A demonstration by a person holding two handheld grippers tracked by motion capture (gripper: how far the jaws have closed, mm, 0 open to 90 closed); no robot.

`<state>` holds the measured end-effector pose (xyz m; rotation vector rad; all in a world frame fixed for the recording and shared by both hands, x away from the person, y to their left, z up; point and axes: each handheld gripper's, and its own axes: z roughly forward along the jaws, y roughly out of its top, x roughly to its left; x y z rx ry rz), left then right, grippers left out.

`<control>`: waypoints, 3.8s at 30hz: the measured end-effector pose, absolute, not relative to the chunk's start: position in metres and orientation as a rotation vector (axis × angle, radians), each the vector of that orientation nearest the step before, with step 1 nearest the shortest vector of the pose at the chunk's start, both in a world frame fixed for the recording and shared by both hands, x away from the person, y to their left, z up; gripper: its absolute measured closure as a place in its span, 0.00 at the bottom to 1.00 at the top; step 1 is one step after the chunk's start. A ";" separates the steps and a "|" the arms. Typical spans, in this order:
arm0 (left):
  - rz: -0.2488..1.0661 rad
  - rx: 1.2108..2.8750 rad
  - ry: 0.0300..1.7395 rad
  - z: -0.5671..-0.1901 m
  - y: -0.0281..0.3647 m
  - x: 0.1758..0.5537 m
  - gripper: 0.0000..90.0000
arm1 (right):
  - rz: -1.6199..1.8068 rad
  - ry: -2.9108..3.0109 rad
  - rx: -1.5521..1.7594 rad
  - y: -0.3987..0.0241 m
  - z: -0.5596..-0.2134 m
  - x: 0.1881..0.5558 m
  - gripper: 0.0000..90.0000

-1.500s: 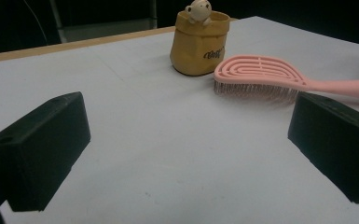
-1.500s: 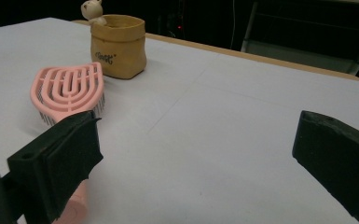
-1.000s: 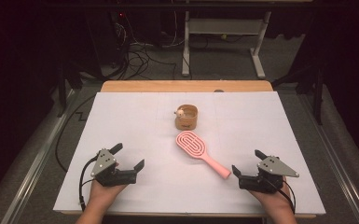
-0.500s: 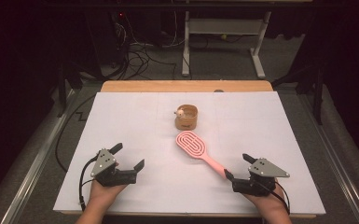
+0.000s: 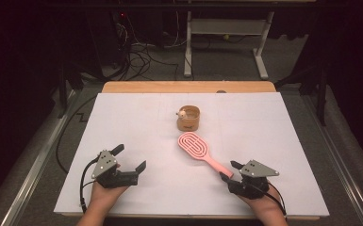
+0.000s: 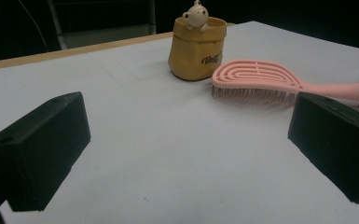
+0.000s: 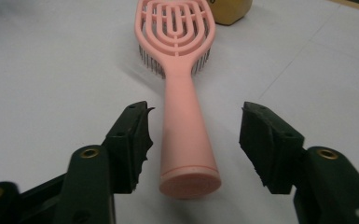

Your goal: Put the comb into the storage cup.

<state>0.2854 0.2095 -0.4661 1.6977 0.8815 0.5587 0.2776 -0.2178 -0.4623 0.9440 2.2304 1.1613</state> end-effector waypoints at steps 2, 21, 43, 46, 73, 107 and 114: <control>0.561 1.697 0.880 -0.466 0.209 0.285 0.00 | 1.143 2.249 0.944 -0.215 -0.464 0.279 0.54; 0.559 1.693 0.879 -0.466 0.210 0.286 0.00 | 1.063 2.324 0.971 -0.210 -0.469 0.286 0.69; 0.561 1.683 0.880 -0.466 0.212 0.285 0.00 | 1.043 2.330 0.949 -0.222 -0.466 0.263 0.69; 0.561 1.677 0.883 -0.465 0.213 0.285 0.00 | 1.035 2.327 0.957 -0.227 -0.466 0.258 0.69; 0.543 1.701 0.878 -0.468 0.208 0.287 0.00 | 1.312 2.165 1.054 -0.237 -0.462 0.264 0.04; 0.498 1.710 0.878 -0.468 0.211 0.289 0.00 | 1.192 2.153 1.078 -0.218 -0.432 0.292 0.00; 0.505 1.704 0.876 -0.468 0.210 0.290 0.00 | 1.144 2.231 1.077 -0.204 -0.429 0.306 0.00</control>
